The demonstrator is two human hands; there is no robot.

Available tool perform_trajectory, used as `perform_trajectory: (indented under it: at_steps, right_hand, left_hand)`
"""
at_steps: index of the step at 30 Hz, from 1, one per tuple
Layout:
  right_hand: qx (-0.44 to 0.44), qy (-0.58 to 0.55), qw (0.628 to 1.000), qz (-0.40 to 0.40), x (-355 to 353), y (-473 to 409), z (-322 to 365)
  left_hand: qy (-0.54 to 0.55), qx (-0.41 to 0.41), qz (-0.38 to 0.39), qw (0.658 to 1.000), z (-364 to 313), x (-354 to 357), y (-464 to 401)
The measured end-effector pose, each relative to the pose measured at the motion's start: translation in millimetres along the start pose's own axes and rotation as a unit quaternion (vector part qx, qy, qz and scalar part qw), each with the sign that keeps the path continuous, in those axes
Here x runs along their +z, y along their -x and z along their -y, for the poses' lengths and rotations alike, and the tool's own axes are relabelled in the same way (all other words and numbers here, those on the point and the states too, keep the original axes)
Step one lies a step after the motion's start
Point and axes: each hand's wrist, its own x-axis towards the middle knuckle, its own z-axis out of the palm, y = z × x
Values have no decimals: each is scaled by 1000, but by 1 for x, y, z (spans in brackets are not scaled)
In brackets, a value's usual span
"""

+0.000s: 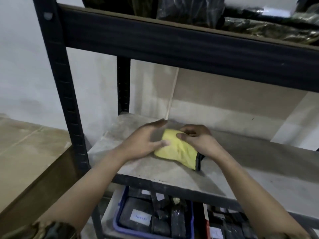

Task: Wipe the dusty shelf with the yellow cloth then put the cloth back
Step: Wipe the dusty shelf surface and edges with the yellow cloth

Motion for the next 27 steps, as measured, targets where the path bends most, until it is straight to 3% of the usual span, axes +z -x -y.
perform_trajectory:
  at_steps: [4, 9, 15, 18, 20, 23, 27]
  right_hand:
    - [-1, -101, 995, -16, -1, -5, -5]
    - [16, -105, 988, -112, -5, -5, -28]
    - [53, 39, 990, -122, -1, 16, -81]
    - [59, 84, 986, -130, 2, 22, -91]
    - [49, 88, 987, -125, 5, 22, -89]
    - [32, 133, 986, -99, 12, 23, -88]
    - [30, 155, 982, -102, 13, 23, -88]
  left_hand:
    - [-28, -22, 57, 998, -26, 2, -34]
    - [-78, -42, 74, 993, -32, -1, -59]
    - [-117, 21, -136, 984, -20, -21, -80]
    - [-221, 74, -175, 957, -5, -11, -96]
    - [-264, 60, -129, 954, 7, 4, -102]
    - [-295, 30, 1, 955, 26, 29, -98]
    - [-219, 42, 55, 973, 39, 47, -91]
